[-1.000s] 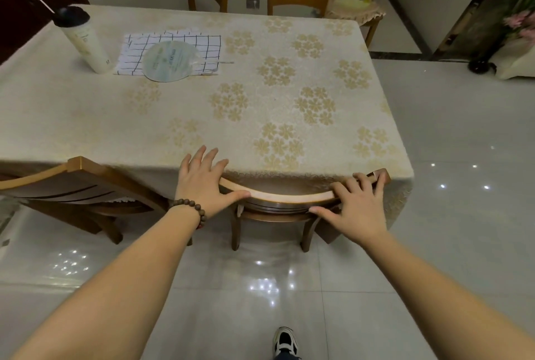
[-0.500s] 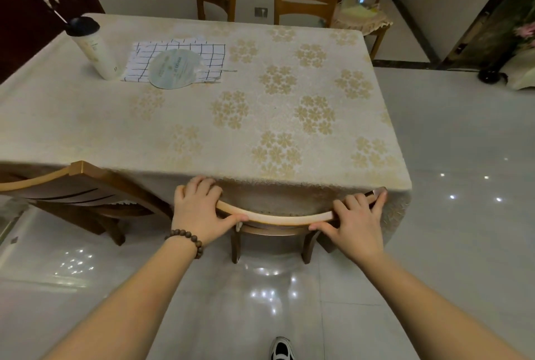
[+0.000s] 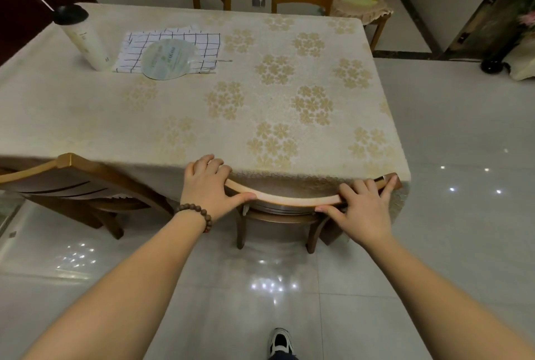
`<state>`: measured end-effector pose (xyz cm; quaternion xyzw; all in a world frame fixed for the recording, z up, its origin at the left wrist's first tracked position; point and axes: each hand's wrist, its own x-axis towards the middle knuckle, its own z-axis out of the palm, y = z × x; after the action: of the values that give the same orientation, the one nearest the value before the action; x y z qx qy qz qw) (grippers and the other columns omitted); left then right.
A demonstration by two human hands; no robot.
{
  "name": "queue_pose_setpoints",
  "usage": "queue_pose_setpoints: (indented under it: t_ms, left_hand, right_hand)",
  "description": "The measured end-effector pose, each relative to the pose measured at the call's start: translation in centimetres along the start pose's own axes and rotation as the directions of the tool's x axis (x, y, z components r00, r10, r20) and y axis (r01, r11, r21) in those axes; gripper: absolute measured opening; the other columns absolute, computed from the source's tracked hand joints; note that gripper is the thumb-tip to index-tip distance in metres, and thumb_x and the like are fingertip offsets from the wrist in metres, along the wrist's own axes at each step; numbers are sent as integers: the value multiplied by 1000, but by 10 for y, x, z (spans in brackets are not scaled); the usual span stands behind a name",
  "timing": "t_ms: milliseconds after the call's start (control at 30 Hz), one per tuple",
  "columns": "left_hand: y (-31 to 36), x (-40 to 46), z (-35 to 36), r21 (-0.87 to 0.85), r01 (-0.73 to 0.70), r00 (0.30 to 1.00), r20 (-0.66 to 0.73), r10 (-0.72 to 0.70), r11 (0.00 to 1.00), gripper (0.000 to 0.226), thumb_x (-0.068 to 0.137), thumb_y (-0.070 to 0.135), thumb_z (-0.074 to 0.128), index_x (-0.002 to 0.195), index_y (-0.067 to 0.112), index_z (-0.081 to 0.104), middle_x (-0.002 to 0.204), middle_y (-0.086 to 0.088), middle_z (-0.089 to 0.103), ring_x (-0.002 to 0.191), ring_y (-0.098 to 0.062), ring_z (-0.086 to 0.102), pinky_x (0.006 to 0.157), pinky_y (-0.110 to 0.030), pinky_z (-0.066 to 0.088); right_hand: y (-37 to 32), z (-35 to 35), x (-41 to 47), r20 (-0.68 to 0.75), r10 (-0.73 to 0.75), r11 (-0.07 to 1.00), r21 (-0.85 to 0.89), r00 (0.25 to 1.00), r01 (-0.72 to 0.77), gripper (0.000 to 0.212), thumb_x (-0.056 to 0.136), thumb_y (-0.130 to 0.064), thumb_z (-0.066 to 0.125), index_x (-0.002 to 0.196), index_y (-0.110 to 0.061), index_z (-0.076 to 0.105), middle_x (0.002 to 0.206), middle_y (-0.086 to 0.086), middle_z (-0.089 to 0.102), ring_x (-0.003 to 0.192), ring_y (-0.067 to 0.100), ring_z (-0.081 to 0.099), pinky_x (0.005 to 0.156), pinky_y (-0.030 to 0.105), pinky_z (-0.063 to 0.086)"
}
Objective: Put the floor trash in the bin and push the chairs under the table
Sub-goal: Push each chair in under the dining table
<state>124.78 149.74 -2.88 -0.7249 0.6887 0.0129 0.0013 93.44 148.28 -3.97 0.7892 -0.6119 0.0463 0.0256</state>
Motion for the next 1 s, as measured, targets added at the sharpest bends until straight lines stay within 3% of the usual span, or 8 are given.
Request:
queue_pose_setpoints:
  t_ms: [67,200,533,633,700,833,1000]
  left_hand:
    - [2,-6,-2,12,-9,1000,-22,9,1000,95,61,94,15,103,24,62,115,3,58,119,-22,41,99,-42,28]
    - [-2,-30,5,5,-26,998,-64,26,1000,87,59,96,21,87,23,59,96,2,58,102,-24,47,92,-42,31]
    - [-32,-48,10,-43,68,995,-76,-71,997,81,58,96,22,81,24,51,91,4,49,99,-24,45,90,-43,29]
    - [-54,-35,5,-13,34,999,-36,-34,999,95,57,98,16,89,20,59,105,-3,56,109,-28,44,91,-45,29]
    - [-66,-23,0,-12,25,1000,13,-24,1000,108,53,99,13,109,20,61,126,-6,53,126,-29,36,99,-46,26]
    - [-62,-3,-10,-2,6,993,114,-6,1000,114,54,95,14,143,28,37,156,0,24,146,-25,3,114,-51,9]
    - [-52,4,-2,5,-19,996,83,19,1000,116,55,96,12,150,30,22,161,2,7,147,-25,-9,117,-51,2]
  right_hand:
    - [1,-2,-3,-14,8,1000,28,1000,-8,66,73,-79,35,83,-19,61,89,1,56,100,27,50,107,67,-5]
    - [-2,-3,-22,-40,-19,999,31,999,20,63,73,-78,37,79,-20,61,81,-2,53,91,25,52,108,69,2]
    - [-28,-4,0,-4,-115,993,38,993,115,60,73,-75,39,81,-21,63,85,-1,57,95,26,54,108,68,1]
    - [-49,0,3,-25,-95,994,46,995,96,62,74,-75,36,84,-21,63,86,-1,58,95,25,54,108,67,0]
    - [-60,3,7,-58,-75,995,67,996,79,65,74,-77,34,82,-19,64,85,0,59,95,26,54,107,66,-2]
    - [-59,5,9,-89,-6,996,84,996,14,64,69,-77,42,77,-17,63,83,1,59,95,26,54,107,68,1]
    - [-47,2,12,-55,4,998,56,998,0,65,69,-77,40,79,-18,63,87,1,59,96,26,53,107,69,-1]
